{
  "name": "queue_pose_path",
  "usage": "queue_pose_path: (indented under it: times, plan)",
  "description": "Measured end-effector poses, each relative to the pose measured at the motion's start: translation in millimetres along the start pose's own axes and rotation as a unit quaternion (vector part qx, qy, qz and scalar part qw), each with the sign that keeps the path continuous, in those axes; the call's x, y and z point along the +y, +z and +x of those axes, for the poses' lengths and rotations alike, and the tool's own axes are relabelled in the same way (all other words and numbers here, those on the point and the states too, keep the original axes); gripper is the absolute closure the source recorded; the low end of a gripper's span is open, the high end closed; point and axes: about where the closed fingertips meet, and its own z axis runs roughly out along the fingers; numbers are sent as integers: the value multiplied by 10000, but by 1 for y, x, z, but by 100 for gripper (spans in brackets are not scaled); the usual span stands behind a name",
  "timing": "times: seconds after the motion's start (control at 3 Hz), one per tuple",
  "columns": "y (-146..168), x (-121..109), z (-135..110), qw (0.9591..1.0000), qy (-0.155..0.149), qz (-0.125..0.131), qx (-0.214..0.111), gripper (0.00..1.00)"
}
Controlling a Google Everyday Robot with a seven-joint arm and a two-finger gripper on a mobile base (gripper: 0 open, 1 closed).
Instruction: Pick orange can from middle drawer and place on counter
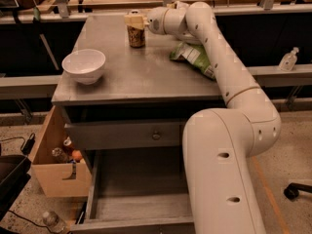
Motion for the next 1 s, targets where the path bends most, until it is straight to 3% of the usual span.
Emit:
queue_pose_path:
  times: [0.67,1.0]
  plan:
    - [7,4,2,10000,14,-45,12,13]
    - [10,6,4,10000,21,-69,19,0]
